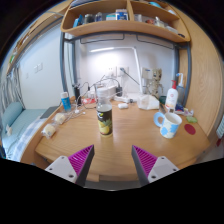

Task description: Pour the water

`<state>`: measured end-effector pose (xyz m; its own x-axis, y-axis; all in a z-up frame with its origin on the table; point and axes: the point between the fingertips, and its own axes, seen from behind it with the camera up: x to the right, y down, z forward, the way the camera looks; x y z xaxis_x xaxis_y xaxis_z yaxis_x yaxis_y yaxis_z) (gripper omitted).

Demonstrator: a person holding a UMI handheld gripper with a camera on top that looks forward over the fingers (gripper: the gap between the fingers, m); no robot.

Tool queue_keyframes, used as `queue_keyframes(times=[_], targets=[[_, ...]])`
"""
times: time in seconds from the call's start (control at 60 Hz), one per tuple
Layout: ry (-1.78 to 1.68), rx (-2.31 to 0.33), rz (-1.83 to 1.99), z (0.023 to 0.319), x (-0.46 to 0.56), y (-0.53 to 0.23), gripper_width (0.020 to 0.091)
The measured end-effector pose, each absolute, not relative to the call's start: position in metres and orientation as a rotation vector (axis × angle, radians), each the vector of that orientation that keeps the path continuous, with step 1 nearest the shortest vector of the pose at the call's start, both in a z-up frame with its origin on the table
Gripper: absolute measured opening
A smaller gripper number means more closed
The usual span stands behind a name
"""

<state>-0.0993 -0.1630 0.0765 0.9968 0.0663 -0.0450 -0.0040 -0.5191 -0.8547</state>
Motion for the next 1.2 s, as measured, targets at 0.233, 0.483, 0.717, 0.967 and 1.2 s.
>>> queue_keyframes(times=[0.233,0.483,0.717,0.967,1.2], targets=[[-0.052,-2.073,0.117,0.058,-0.143,-0.082,0.0760],[-0.015,-2.007,0.078,0.062,-0.144,-0.016,0.0745],[0.024,-1.852,0.046,0.079,-0.135,0.009,0.0437],[0.080,-1.817,0.019,0.078,-0.128,0.010,0.0287],[0.145,-1.855,0.170,0.083,-0.124,0.012,0.0268]])
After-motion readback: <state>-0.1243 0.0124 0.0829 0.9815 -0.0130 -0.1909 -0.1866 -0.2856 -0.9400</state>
